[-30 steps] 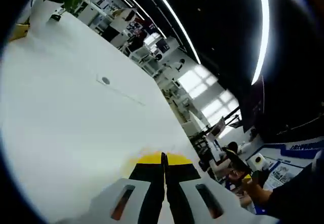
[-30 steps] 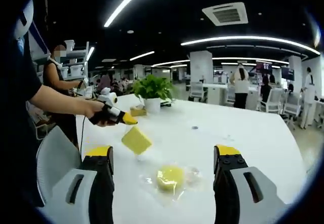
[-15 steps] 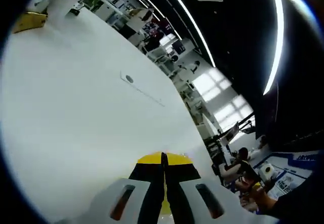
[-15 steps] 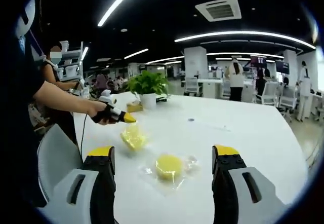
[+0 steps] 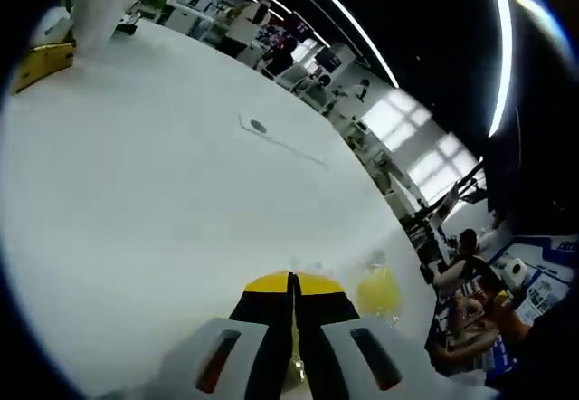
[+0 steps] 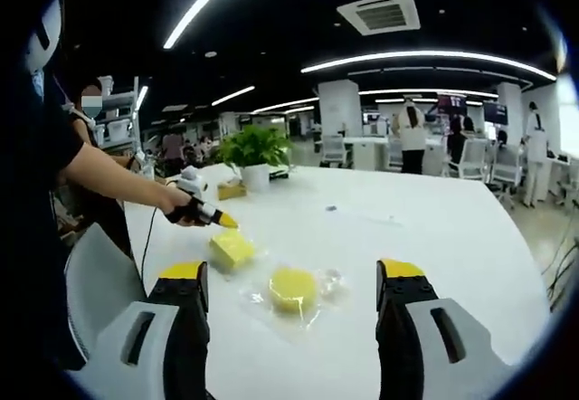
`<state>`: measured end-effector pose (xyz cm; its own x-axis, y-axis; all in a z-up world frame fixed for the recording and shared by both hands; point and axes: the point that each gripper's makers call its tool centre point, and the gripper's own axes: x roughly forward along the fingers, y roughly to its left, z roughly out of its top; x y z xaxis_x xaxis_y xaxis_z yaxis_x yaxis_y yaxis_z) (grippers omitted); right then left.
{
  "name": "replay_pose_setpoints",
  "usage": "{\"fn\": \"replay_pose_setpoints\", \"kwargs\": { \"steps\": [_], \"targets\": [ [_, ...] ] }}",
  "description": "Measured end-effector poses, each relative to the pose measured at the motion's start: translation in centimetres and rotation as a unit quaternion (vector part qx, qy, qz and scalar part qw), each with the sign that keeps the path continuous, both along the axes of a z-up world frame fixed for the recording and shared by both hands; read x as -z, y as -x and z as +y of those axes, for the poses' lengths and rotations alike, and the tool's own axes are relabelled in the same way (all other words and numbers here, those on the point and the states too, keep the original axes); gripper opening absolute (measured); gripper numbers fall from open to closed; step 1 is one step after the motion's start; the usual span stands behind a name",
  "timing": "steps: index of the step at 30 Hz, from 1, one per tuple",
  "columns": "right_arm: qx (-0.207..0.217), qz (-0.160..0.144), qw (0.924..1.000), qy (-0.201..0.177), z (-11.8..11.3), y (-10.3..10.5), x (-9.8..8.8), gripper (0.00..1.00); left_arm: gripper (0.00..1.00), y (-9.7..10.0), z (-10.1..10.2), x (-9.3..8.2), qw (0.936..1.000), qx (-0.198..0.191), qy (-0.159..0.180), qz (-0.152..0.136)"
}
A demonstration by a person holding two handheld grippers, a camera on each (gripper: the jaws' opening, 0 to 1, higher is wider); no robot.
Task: Compare the silicone blocks by pressing each to a similar depth, holding the contact briefly, and releasing to observe deformation and rebound differences across the visible hardness samples.
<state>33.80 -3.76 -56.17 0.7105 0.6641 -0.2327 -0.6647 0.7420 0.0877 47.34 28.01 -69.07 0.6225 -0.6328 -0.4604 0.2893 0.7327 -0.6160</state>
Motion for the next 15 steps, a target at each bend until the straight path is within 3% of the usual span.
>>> {"fn": "replay_pose_setpoints", "kwargs": {
  "steps": [4, 9, 15],
  "targets": [
    [0.007, 0.006, 1.0000, -0.002, -0.2, 0.1, 0.3, 0.70, 0.00, 0.3, 0.5, 1.1, 0.9985, 0.022, -0.050, 0.003],
    [0.009, 0.013, 0.9999, -0.002, 0.0, 0.1, 0.8, 0.69, 0.02, 0.5, 0.4, 1.5, 0.9986, 0.024, -0.047, 0.011],
    [0.002, 0.011, 0.9999, -0.002, 0.8, 0.2, 0.7, 0.70, 0.03, 0.7, 1.7, 1.8, 0.9961, 0.023, -0.085, 0.006]
  ]
}}
